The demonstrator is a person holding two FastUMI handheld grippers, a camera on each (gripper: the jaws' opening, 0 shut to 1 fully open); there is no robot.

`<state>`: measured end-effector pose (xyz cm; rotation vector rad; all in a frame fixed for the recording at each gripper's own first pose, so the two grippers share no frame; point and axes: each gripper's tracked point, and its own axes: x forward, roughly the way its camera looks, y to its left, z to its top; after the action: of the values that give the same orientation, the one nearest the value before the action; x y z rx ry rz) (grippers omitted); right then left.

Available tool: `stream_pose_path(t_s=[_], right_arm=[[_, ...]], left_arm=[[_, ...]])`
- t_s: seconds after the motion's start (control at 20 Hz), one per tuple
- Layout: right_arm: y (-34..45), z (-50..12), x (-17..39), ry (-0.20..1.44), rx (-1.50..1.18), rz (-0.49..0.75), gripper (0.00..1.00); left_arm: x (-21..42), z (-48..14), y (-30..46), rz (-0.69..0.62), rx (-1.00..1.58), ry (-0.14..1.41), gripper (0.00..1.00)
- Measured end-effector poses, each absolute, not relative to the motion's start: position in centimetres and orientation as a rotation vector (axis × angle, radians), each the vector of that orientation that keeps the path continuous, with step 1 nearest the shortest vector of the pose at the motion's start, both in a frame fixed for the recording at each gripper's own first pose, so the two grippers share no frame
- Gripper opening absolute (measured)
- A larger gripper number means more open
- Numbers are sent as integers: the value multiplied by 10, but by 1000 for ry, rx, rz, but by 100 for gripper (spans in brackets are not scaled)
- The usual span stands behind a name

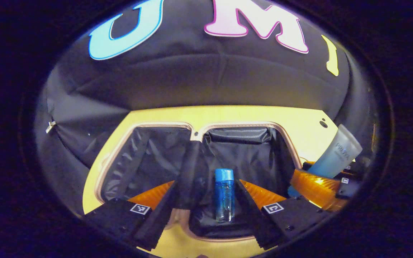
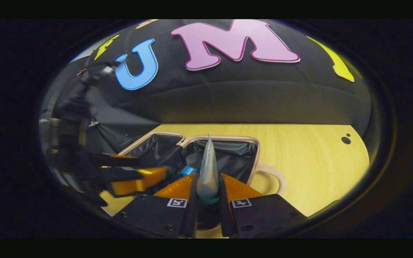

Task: First open the suitcase, pack the skin care products into it, and then close the suitcase.

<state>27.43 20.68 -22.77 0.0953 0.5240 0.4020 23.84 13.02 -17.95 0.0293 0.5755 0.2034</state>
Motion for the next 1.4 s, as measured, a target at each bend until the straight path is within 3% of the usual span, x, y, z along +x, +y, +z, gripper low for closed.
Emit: stream_pose_path(t_s=[0.15,0.2,0.25,0.3,0.35,0.5,0.55,0.6,0.75,0.8,0.85,0.95,1.15,1.2,1.25,1.3,1.35,1.4], right_arm=[[215,-255,271,629,82,367,30],[219,-264,268,665,77,362,30],[222,-274,268,699,63,359,24],[225,-284,265,729,43,355,30],[226,-291,264,758,27,346,24],[232,-302,260,826,55,295,24],[233,-304,261,844,65,271,25],[232,-308,261,855,70,251,33],[232,-310,265,869,73,211,37],[235,-310,264,866,81,206,24],[236,-308,266,861,88,206,36],[241,-300,266,841,94,212,41],[242,-273,257,751,50,249,81],[243,-266,251,731,34,269,70],[243,-259,245,707,18,284,70],[244,-249,237,677,9,308,83],[247,-241,231,647,7,330,80],[247,-235,225,621,4,345,93]], left_arm=[[208,-154,154,260,38,471,98],[195,-153,165,271,19,463,98],[182,-151,172,275,-5,461,98],[172,-150,180,281,-30,457,98],[165,-152,189,288,-51,459,98],[140,-158,209,322,-93,469,98],[134,-159,216,334,-103,469,98],[129,-160,223,344,-112,469,99],[114,-162,246,386,-135,465,98],[109,-163,253,399,-146,467,98],[105,-166,261,413,-155,466,98],[101,-167,285,441,-154,449,98],[107,-167,336,456,-204,421,98],[113,-167,345,445,-257,412,98],[119,-165,356,435,-320,389,98],[128,-165,366,428,-385,373,96],[135,-168,380,430,-443,365,93],[143,-171,392,424,-489,368,96]])
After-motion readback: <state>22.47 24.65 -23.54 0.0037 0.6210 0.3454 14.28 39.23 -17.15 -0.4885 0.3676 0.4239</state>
